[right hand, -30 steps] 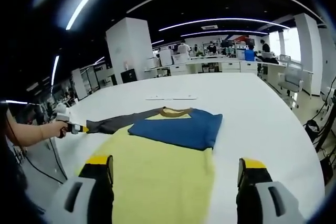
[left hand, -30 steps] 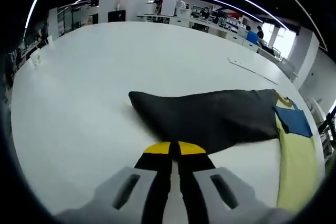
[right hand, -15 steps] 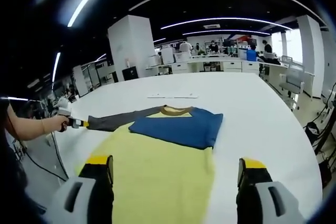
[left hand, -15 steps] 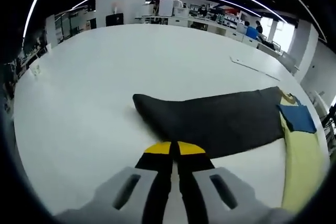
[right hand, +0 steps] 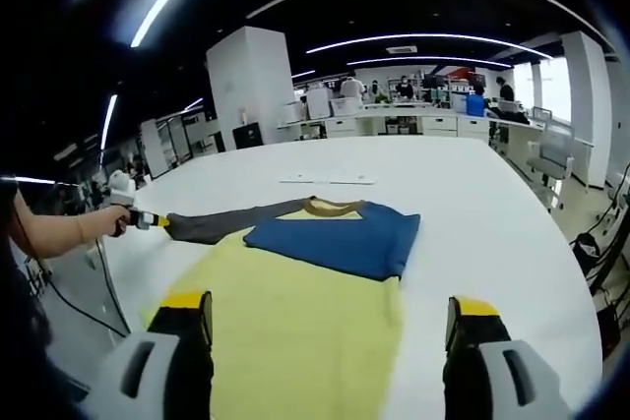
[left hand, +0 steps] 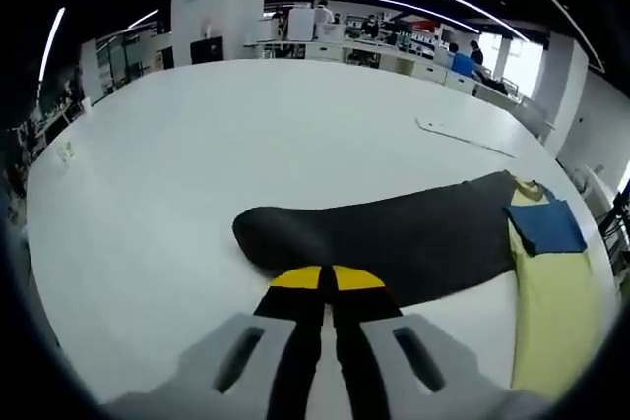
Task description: Fold the garment on the visible template until the final outline fits inside the template.
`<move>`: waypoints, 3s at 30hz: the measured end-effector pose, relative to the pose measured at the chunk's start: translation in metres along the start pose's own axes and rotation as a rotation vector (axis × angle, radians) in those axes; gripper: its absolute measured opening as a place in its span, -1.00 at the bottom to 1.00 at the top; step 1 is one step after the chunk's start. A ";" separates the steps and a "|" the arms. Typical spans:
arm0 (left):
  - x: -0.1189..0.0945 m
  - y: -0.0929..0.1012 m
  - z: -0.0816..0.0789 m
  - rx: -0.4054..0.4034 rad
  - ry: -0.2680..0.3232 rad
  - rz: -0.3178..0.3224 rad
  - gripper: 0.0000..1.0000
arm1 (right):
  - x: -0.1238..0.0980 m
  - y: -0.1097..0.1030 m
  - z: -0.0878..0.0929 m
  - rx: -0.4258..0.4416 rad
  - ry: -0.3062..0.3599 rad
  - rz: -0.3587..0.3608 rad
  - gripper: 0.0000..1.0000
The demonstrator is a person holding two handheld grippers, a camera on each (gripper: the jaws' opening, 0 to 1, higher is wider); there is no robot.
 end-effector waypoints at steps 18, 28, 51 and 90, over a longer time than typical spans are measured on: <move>-0.013 0.043 -0.032 -0.036 0.098 0.118 -1.00 | -0.004 0.001 0.008 -0.053 -0.034 -0.011 0.99; -0.021 0.076 -0.046 -0.023 0.131 0.190 -1.00 | -0.002 -0.002 0.015 -0.069 -0.055 -0.054 0.99; -0.024 0.169 -0.069 0.036 0.168 0.340 -1.00 | -0.001 -0.006 0.025 -0.070 -0.074 -0.079 0.99; -0.012 0.303 -0.058 0.175 0.129 0.569 -1.00 | 0.002 0.002 0.034 -0.038 -0.099 -0.082 0.99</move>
Point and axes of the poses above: the point that each gripper's makers call its tool centre point, and the gripper's own axes: x roughly forward along the fingers, y roughly to its right, z roughly out of its underside, the point moved 7 cm from there along -x, roughly backward along the fingers, and after that the axes turned 13 degrees about -y, right-handed, at the moved point
